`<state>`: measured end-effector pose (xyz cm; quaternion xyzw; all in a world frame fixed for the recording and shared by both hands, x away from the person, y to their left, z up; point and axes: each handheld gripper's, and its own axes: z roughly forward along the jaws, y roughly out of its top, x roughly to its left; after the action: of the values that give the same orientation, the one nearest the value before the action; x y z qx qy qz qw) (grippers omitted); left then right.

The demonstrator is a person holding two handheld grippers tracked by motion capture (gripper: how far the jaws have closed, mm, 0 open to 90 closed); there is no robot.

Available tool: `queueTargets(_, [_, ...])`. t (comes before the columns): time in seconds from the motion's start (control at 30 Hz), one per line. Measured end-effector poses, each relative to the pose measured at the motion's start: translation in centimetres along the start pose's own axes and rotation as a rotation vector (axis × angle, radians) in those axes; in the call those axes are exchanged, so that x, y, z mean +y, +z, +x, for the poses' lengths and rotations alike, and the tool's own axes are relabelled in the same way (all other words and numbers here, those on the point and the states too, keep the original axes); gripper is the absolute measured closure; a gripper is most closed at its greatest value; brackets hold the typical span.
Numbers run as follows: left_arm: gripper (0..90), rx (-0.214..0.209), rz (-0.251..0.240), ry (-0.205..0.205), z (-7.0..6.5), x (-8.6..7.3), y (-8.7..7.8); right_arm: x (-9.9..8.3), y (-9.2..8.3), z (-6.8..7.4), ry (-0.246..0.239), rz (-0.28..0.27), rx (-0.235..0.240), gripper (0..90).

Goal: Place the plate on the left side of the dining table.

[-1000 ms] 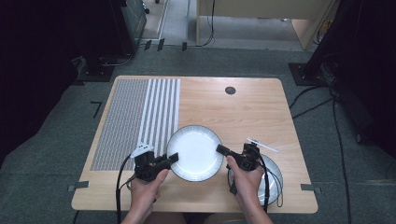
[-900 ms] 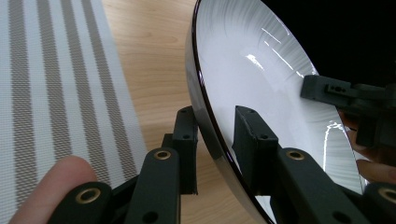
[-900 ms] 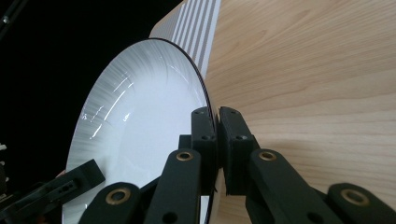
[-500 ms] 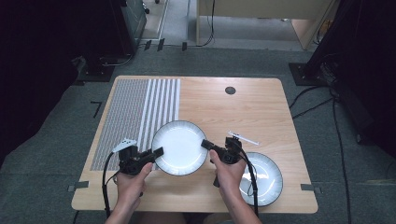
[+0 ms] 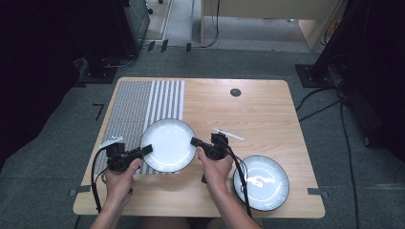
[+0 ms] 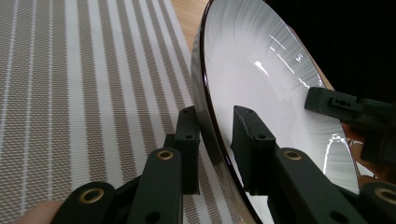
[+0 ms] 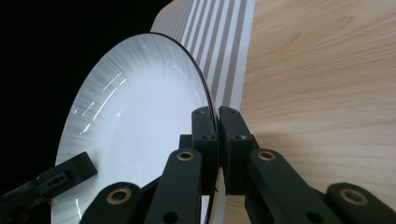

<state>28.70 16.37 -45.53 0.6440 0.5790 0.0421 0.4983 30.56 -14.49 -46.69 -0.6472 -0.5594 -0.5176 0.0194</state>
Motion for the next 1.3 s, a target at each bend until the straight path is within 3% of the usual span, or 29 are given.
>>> queueTargets(0.57, [73.6, 0.052, -0.006, -0.058, 5.1, 2.9, 0.5, 1.6, 6.3, 2.2, -0.03, 0.038, -0.008, 86.2])
queueTargets(0.83, [76.7, 0.071, -0.044, -0.083, 7.2, 5.1, 1.1, 2.8, 9.5, 3.0, -0.011, 0.06, -0.001, 85.8])
queueTargets(0.97, [76.9, 0.098, -0.044, -0.095, 8.2, 6.2, 1.6, 3.3, 11.1, 3.3, -0.001, 0.076, -0.01, 85.5])
queueTargets(1.17, [76.4, 0.118, -0.013, -0.153, 10.5, 7.6, 3.3, 4.1, 13.5, 3.5, 0.0, 0.093, -0.048, 85.4])
queueTargets(1.3, [75.9, 0.134, 0.004, -0.156, 11.2, 8.5, 4.4, 4.8, 14.9, 3.3, 0.011, 0.096, -0.074, 85.3])
